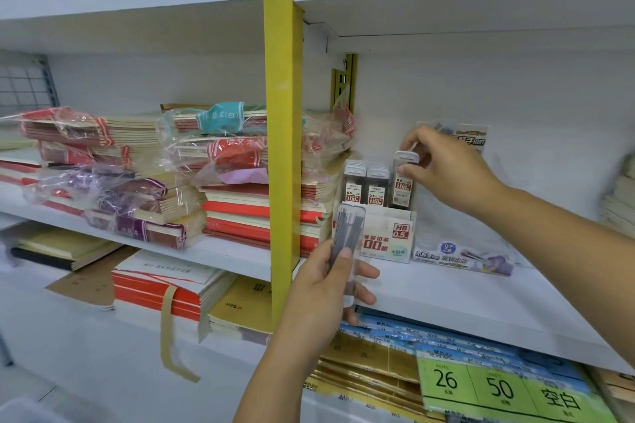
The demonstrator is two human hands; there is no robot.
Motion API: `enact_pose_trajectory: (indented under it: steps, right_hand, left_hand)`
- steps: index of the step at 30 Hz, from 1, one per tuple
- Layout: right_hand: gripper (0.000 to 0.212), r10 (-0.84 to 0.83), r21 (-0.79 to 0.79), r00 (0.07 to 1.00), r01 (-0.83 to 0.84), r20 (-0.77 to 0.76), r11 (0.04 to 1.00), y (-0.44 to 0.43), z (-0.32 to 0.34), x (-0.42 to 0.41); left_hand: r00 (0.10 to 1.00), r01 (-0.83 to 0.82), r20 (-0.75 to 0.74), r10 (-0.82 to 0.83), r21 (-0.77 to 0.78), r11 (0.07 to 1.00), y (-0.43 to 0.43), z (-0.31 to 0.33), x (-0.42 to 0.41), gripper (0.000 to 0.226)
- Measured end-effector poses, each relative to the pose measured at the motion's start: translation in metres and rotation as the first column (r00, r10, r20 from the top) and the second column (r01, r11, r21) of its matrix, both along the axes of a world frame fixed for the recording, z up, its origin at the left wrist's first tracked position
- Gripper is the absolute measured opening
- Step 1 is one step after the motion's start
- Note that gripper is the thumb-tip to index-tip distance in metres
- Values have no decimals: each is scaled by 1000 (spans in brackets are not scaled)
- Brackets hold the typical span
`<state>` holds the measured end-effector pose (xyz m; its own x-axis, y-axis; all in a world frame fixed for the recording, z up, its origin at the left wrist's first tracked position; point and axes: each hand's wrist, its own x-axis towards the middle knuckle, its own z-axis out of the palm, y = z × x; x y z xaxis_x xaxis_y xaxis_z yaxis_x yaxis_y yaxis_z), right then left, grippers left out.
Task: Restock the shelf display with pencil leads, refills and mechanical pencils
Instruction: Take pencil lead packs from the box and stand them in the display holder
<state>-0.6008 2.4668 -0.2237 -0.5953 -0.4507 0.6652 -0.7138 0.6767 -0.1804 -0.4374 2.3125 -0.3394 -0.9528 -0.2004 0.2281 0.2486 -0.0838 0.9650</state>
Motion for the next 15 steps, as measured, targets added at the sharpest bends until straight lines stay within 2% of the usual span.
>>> enact_pose_trajectory:
  steps: [3,5,8,12,15]
  right_hand:
    - [24,60,-109,987,-43,150,993,-1,-3,-7]
    - [20,74,-141,978,-46,193,989,0,-5,-12]
    - [11,-9,-81,991,20,134,997,-2,-10,-17]
    - [12,-85,-137,994,94,74,986,-5,-14,-19]
    - [12,-126,-138,985,141,116,980,-6,-14,-21]
  left_hand:
    - [1000,-1,4,1,5,1000,-2,-1,-1,22]
    - [1000,-2,8,2,6,1000,-3,-1,-1,22]
    - [1000,-1,9,1,3,1000,-3,-1,-1,22]
    - [1000,0,9,0,-7,1000,-2,0,-1,21]
    - [1000,-1,16,1,-17,1000,-2,1,0,21]
